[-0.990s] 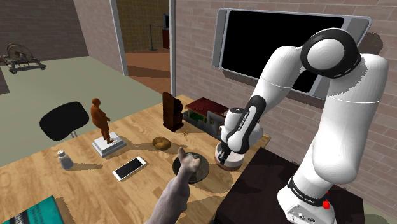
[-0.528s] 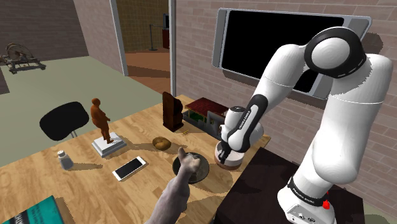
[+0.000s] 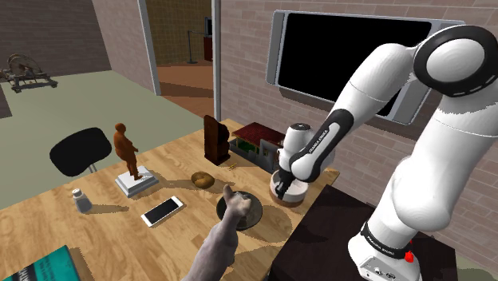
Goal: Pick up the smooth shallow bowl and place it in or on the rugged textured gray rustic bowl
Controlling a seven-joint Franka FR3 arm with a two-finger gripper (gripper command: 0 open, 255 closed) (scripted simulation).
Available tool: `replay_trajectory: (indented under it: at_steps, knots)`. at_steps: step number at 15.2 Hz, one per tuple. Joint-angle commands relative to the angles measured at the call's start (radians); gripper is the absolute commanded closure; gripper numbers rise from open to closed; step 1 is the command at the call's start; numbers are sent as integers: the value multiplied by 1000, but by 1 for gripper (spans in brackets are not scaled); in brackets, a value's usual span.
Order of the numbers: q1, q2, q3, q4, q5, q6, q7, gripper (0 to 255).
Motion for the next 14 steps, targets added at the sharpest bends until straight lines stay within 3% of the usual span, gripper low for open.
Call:
replay_trajectory:
  at_steps: [1, 14]
  knots:
    - [-2, -39, -4, -4, -17, -35, 12, 255]
    - [-20, -280, 3, 6, -70, -285, 52, 255]
